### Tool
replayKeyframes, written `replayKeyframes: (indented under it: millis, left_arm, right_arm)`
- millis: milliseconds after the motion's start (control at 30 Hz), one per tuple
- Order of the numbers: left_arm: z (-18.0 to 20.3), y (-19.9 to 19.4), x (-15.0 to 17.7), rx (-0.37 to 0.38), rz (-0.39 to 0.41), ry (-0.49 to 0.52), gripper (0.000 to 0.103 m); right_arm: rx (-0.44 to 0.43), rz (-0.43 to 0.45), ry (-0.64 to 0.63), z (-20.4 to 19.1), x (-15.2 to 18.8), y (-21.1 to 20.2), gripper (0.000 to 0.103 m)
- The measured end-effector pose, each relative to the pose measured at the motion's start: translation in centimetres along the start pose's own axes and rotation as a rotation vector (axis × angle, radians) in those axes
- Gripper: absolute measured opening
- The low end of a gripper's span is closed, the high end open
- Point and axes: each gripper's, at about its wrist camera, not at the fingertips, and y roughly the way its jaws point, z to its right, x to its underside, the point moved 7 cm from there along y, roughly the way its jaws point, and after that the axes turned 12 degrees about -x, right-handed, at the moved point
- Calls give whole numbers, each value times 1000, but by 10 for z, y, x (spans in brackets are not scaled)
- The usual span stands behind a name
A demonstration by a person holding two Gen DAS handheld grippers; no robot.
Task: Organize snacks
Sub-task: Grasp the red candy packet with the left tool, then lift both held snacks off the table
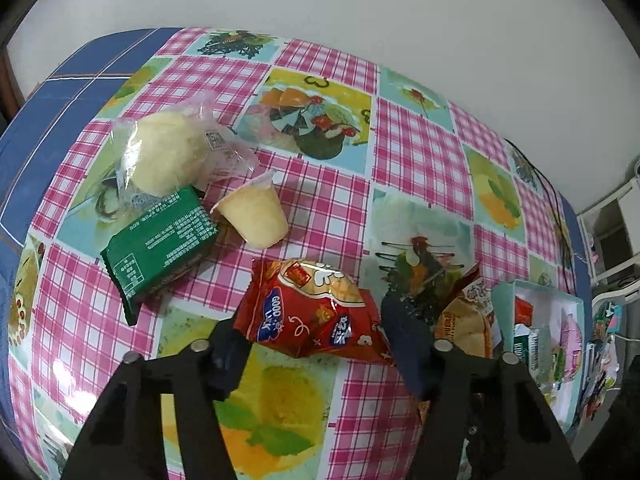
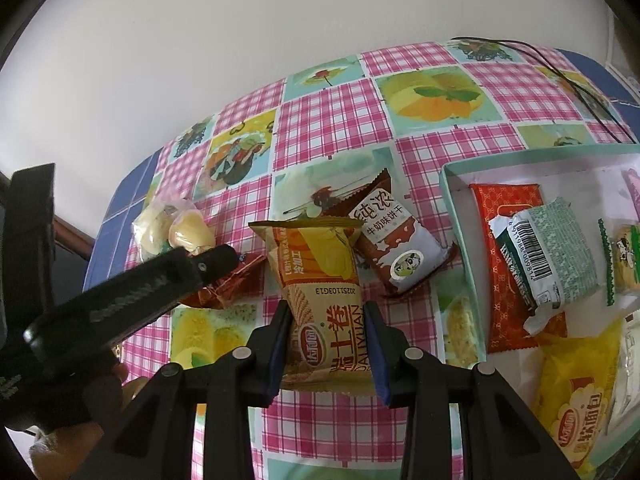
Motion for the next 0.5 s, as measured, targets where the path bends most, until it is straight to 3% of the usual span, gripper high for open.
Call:
replayKeyframes:
  millis: [67,500]
  left_arm:
    - [-1,2,1,2,-7,-4,53]
    - [-8,-5,14,-4,-37,-53,48]
  right_arm:
    - [0,0,0,0,0,-1,38]
    - [27,-9,-2,-1,3,-8,38]
